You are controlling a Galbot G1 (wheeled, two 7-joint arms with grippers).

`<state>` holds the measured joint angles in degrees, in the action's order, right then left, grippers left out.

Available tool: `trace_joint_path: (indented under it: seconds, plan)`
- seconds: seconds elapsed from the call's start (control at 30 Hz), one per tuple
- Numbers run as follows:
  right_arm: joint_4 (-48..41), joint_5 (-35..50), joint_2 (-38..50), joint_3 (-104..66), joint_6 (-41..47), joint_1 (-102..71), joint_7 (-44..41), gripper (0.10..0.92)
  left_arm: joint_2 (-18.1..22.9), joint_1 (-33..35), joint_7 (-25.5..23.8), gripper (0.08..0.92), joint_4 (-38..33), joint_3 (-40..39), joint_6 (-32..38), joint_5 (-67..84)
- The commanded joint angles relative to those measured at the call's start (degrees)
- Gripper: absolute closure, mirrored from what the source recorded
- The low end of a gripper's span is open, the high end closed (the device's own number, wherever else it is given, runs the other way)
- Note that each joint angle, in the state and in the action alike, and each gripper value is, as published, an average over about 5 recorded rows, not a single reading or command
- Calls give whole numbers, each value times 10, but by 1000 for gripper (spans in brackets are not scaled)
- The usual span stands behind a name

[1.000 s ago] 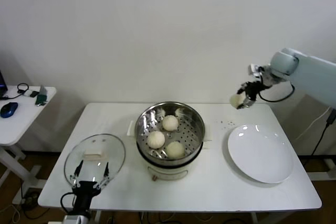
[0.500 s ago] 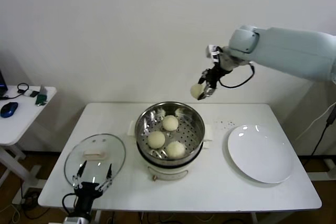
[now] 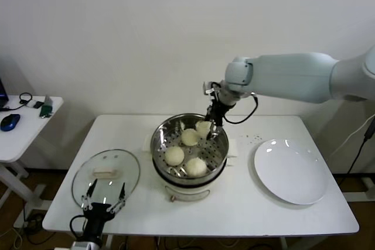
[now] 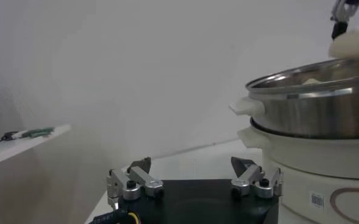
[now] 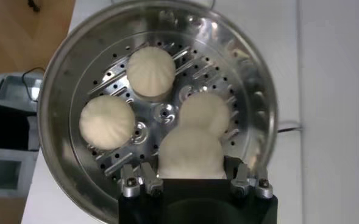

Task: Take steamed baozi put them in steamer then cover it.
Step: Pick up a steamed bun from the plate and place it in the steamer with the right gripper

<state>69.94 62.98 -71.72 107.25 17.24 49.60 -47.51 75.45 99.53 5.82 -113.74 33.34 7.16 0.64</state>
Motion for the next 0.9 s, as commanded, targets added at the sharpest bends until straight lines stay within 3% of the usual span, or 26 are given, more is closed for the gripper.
trace_joint_path:
  seconds: [0.03, 0.57, 0.77, 0.9]
  plan:
    - [4, -12, -25, 22, 4, -32, 10, 338, 1, -3, 1, 177, 3, 0, -2, 2]
    - [16, -28, -17, 29, 7, -31, 10, 321, 3, 3, 8, 177, 9, -3, 1, 1]
    - [14, -23, -6, 22, 7, -19, 2, 216, 1, 2, 11, 177, 13, -1, 3, 2]
    - [7, -7, 10, 13, -1, -1, -11, 204, 1, 0, 12, 177, 17, -3, 4, 2]
